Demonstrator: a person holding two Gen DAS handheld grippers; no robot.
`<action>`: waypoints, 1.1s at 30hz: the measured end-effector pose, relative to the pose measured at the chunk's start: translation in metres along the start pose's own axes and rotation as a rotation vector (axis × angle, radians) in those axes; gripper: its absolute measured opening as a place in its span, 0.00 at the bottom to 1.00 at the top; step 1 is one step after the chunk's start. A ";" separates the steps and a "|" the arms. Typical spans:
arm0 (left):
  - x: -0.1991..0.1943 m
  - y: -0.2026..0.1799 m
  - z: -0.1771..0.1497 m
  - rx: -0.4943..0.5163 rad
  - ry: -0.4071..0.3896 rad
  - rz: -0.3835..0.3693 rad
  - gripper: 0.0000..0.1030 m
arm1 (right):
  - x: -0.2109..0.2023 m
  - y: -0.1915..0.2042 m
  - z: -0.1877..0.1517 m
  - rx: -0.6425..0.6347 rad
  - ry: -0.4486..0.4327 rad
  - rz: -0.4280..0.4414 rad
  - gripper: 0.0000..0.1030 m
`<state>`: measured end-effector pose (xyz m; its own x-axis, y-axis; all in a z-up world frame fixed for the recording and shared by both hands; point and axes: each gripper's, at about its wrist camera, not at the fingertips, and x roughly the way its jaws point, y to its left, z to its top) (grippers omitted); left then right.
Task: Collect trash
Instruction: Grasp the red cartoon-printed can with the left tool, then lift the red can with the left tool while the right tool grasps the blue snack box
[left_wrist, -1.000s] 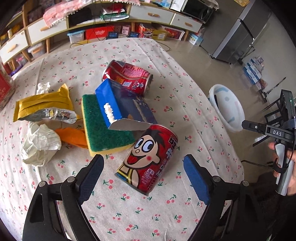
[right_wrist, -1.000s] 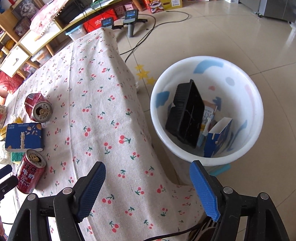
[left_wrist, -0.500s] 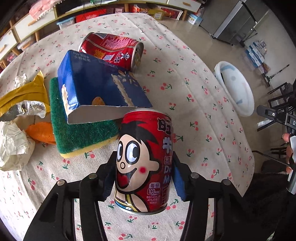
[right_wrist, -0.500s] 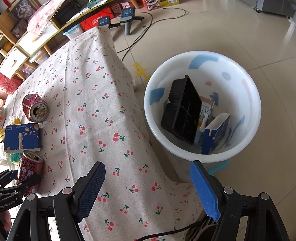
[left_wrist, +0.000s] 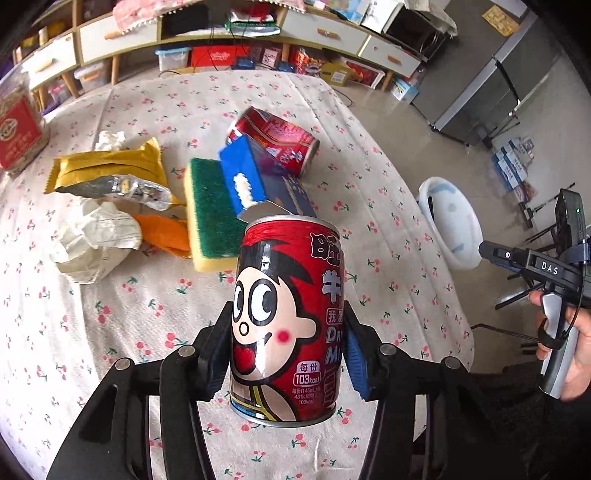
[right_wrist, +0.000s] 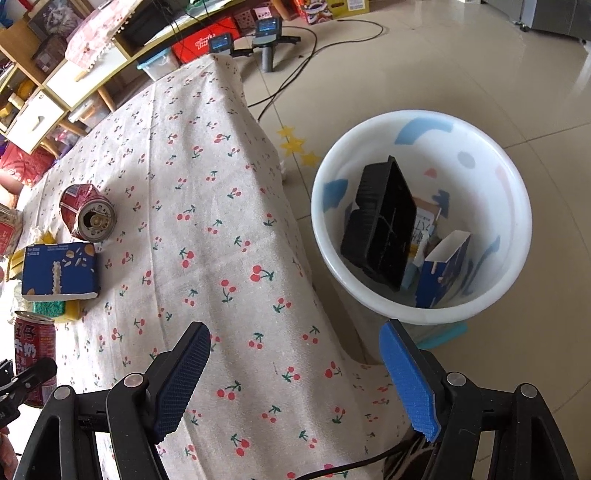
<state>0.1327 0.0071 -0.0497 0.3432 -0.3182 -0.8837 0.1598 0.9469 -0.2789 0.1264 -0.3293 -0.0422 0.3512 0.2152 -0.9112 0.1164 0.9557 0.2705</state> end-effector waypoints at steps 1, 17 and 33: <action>-0.006 0.006 0.000 -0.013 -0.017 0.005 0.54 | -0.001 0.005 0.001 -0.010 -0.003 0.007 0.78; -0.052 0.095 -0.012 -0.200 -0.111 0.100 0.54 | 0.027 0.131 0.005 -0.201 0.015 0.118 0.78; -0.065 0.146 -0.033 -0.284 -0.107 0.104 0.54 | 0.068 0.201 0.019 -0.190 0.056 0.392 0.96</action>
<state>0.1029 0.1678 -0.0453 0.4422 -0.2074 -0.8726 -0.1411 0.9447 -0.2960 0.1910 -0.1260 -0.0436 0.2828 0.5750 -0.7677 -0.1904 0.8181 0.5426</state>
